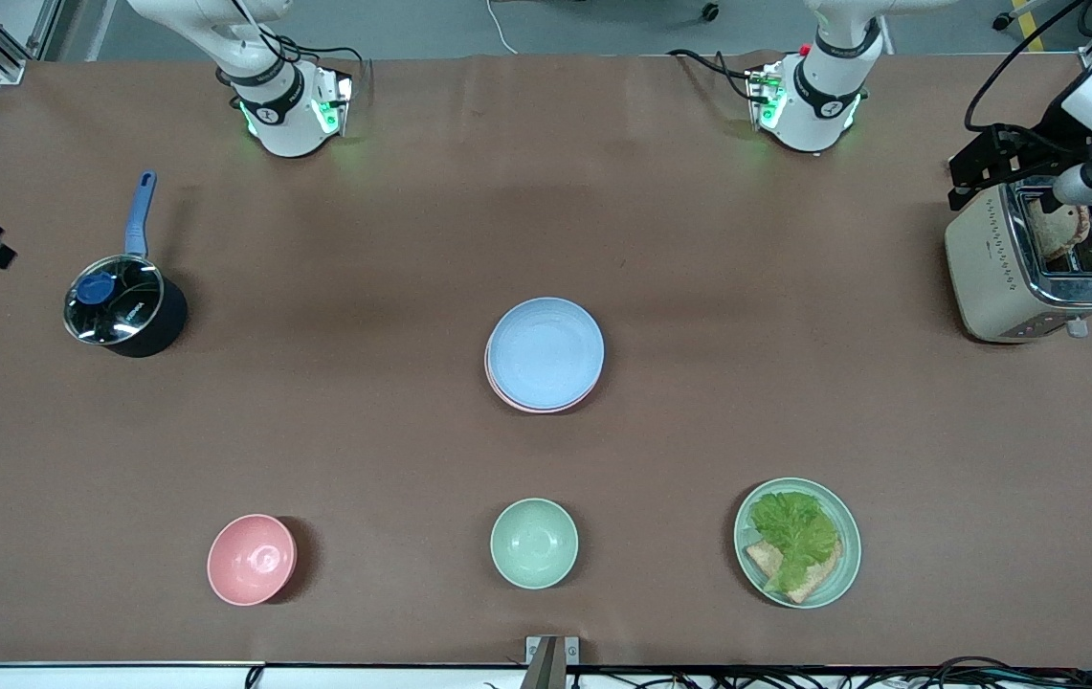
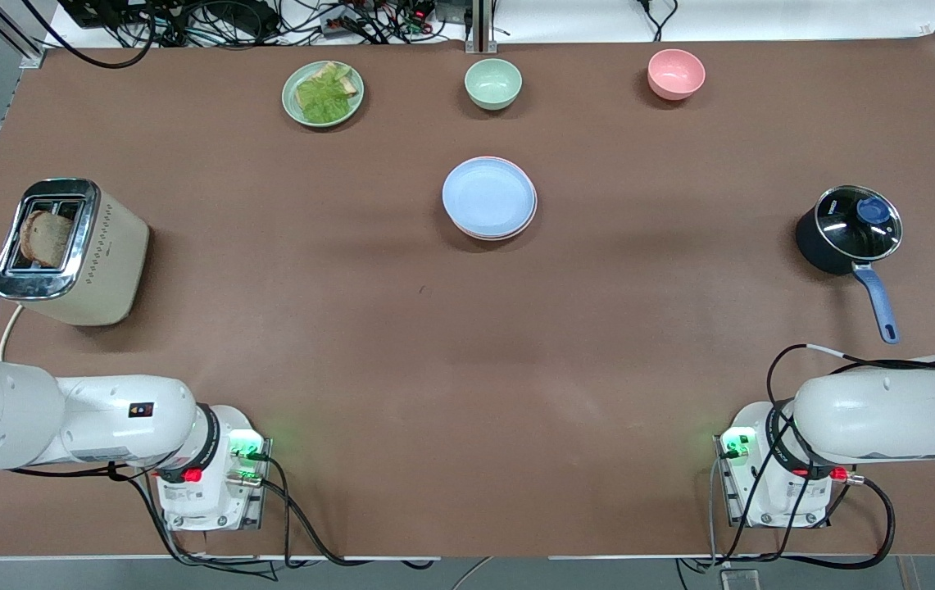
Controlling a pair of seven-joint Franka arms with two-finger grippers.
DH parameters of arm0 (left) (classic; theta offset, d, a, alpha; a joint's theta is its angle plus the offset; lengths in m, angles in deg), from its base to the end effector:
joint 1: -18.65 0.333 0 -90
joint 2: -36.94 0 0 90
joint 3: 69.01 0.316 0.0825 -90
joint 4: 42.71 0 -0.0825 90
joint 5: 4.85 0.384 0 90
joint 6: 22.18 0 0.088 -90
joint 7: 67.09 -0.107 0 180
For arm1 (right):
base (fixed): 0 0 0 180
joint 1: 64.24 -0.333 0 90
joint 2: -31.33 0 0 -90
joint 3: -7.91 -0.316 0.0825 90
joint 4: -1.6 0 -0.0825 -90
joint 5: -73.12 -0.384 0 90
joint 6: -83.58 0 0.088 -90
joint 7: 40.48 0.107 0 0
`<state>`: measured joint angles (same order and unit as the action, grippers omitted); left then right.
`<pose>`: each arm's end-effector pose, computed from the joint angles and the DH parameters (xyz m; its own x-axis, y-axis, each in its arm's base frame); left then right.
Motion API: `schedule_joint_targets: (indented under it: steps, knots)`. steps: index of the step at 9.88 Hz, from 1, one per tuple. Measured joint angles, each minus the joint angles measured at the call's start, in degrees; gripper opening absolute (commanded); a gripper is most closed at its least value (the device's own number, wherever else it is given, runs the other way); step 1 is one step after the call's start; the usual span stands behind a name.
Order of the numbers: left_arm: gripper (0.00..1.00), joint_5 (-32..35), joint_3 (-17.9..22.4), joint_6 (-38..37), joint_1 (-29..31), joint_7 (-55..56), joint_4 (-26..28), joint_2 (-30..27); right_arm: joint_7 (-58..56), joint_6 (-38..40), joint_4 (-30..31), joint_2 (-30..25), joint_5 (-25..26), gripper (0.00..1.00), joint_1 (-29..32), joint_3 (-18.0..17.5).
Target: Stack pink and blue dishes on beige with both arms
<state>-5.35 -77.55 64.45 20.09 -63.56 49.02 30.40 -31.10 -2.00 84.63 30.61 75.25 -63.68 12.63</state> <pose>0.5081 -0.0694 0.6653 0.9978 -0.0622 0.0243 -0.0620 -0.9981 -0.0067 0.5393 -0.0544 0.6814 0.9648 -0.2556 0.0621 -0.2576 -0.9659 0.0260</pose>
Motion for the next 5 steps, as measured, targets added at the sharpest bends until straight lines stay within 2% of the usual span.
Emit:
schedule_joint_targets:
  steps: [5]
  knots:
    - [1.0, 0.12, 0.09, -0.47, 0.15, 0.0, -0.89, 1.33, -0.12, 2.54, -0.66, 0.74, -0.02, 1.0, -0.17, -0.57]
